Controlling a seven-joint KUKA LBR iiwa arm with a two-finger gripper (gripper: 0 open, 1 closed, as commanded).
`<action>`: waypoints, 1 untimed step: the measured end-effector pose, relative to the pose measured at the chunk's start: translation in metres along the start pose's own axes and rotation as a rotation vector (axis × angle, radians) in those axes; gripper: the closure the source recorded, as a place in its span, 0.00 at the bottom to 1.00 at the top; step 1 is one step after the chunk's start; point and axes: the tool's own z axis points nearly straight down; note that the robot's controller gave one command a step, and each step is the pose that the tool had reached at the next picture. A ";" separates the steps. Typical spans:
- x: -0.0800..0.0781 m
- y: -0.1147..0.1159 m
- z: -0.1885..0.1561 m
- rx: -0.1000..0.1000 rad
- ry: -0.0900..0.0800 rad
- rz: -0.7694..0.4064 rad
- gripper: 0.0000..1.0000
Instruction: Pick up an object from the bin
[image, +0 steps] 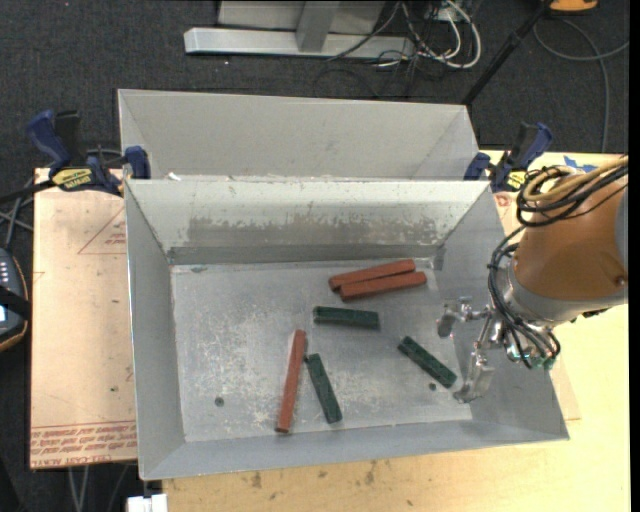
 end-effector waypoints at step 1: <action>-0.002 0.000 -0.004 0.001 -0.008 -0.003 0.00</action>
Offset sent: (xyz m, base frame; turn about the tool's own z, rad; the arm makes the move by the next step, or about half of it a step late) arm -0.0025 0.0089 -0.0790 0.0364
